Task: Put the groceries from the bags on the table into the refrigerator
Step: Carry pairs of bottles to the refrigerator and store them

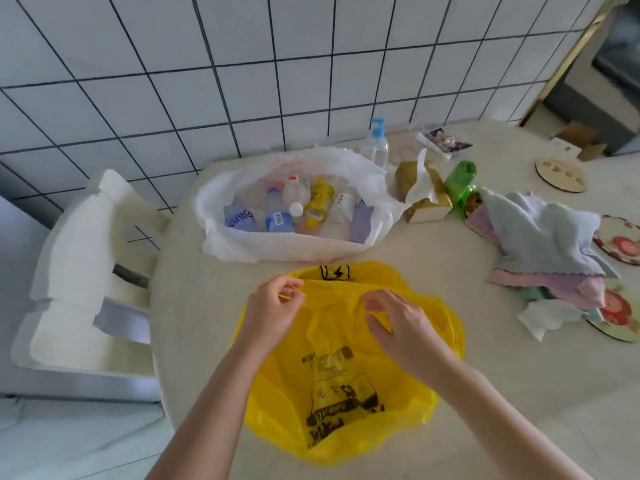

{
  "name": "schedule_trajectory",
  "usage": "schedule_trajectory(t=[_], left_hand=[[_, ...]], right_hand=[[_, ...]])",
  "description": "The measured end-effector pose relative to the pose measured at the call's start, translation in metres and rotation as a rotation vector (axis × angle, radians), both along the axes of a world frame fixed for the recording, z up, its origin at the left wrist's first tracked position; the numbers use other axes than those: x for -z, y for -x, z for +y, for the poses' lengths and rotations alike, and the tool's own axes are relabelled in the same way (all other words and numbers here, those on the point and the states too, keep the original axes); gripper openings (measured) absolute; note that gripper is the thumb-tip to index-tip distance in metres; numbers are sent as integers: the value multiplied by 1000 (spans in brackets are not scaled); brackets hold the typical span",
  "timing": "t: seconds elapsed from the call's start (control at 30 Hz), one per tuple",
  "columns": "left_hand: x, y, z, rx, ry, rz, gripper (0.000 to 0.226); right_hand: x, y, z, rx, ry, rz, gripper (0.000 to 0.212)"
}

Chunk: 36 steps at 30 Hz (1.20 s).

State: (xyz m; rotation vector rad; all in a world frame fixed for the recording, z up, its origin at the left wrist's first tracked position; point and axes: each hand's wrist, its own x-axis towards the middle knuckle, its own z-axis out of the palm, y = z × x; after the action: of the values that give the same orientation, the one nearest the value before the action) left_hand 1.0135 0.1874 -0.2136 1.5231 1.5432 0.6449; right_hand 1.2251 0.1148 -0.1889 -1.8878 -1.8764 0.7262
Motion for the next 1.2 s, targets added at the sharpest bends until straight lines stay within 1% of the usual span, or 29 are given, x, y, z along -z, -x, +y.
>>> schedule_trajectory(t=[0.17,0.3,0.53,0.67,0.77,0.83,0.9,1.0,1.1,1.2], left_hand=[[-1,-7,48,-21,13,75,11],[1,-14,88,-40,36,138,14],[17,-22,153,-108,87,323,21],[34,-20,192,-172,153,371,27],[53,-25,218,-170,197,459,25],[63,-32,230,-194,228,498,35],[71,-38,236,-220,257,530,53],[83,-42,243,-152,218,680,72],[92,-47,249,-131,181,778,84],[99,-52,252,-133,181,777,98]], right_hand=[[14,-18,66,-35,35,-2,26],[23,-31,121,-56,65,3,25],[43,-43,217,-156,81,-8,28],[56,-37,273,-259,46,-93,27],[65,-26,316,-333,12,-185,35],[72,-17,341,-398,-37,-280,46],[81,-8,360,-497,-101,-335,54],[93,0,381,-665,-190,-401,72],[103,4,393,-759,-263,-434,74],[109,8,405,-835,-293,-501,74]])
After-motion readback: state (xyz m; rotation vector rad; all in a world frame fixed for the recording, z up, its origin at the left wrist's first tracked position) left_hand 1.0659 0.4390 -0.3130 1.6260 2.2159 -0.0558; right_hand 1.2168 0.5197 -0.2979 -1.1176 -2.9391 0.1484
